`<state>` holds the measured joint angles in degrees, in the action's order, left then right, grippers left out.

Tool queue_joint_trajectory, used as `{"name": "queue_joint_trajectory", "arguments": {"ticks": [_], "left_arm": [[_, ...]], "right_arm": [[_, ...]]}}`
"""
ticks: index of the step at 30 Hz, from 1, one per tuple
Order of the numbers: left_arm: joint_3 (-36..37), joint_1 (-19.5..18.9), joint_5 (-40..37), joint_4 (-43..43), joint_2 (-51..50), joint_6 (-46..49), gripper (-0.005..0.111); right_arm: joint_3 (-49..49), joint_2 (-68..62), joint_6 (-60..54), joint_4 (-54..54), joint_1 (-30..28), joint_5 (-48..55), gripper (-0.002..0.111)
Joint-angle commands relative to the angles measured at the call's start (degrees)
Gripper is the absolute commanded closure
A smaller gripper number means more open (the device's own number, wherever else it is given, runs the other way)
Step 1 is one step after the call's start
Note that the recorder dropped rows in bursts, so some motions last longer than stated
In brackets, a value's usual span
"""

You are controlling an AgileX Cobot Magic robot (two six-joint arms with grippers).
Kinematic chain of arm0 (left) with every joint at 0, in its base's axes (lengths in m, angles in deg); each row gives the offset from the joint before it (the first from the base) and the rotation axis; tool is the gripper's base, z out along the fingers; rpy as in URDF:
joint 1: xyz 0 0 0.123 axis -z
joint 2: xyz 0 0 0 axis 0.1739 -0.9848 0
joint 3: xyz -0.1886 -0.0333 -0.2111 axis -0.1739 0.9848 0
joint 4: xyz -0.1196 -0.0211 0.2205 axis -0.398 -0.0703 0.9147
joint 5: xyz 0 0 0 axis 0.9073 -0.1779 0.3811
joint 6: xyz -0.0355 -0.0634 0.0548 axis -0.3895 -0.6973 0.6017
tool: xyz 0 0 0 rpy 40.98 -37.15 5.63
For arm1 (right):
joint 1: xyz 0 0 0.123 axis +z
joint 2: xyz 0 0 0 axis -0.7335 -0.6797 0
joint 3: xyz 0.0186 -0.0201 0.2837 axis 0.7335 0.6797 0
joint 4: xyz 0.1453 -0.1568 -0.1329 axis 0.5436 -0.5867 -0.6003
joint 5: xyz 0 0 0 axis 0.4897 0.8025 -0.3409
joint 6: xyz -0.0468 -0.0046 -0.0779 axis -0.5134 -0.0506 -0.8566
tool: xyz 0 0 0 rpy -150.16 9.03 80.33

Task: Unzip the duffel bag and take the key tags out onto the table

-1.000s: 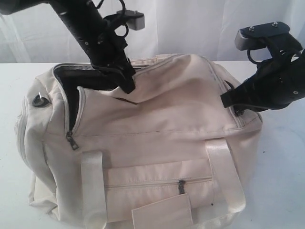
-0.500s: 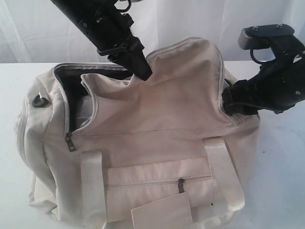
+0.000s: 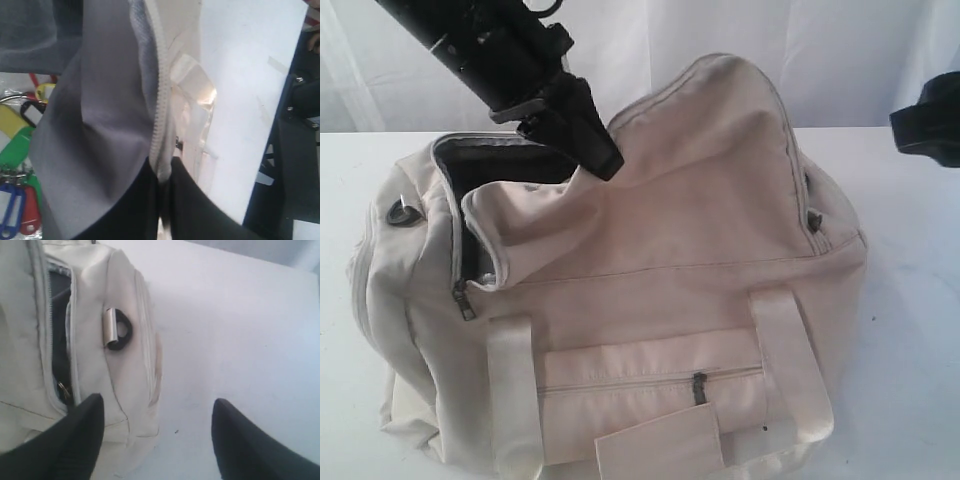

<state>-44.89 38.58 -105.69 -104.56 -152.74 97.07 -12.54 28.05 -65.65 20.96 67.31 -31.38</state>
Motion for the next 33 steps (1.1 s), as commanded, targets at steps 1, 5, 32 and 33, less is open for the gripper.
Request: {"name": "queue_joint_trajectory", "arguments": {"ticks": [1,5,32,33], "left_arm": [[5.83,1.00,-5.30,-5.00,4.65,0.53,0.107],[12.47,4.68,-5.30,-5.04,7.39,0.53,0.107],[33.58,21.30,-2.54,-5.95,13.17,-0.77,0.042],[33.37,21.30,-2.32,-5.95,13.17,-0.77,0.036]], "right_arm": [[-0.34,3.92,2.31,-1.76,-0.32,1.51,0.049],[-0.34,6.79,2.60,-0.40,-0.32,7.03,0.049],[-0.34,16.96,1.93,9.03,-0.32,17.31,0.056],[-0.34,17.37,1.93,9.32,-0.32,17.58,0.056]]}}
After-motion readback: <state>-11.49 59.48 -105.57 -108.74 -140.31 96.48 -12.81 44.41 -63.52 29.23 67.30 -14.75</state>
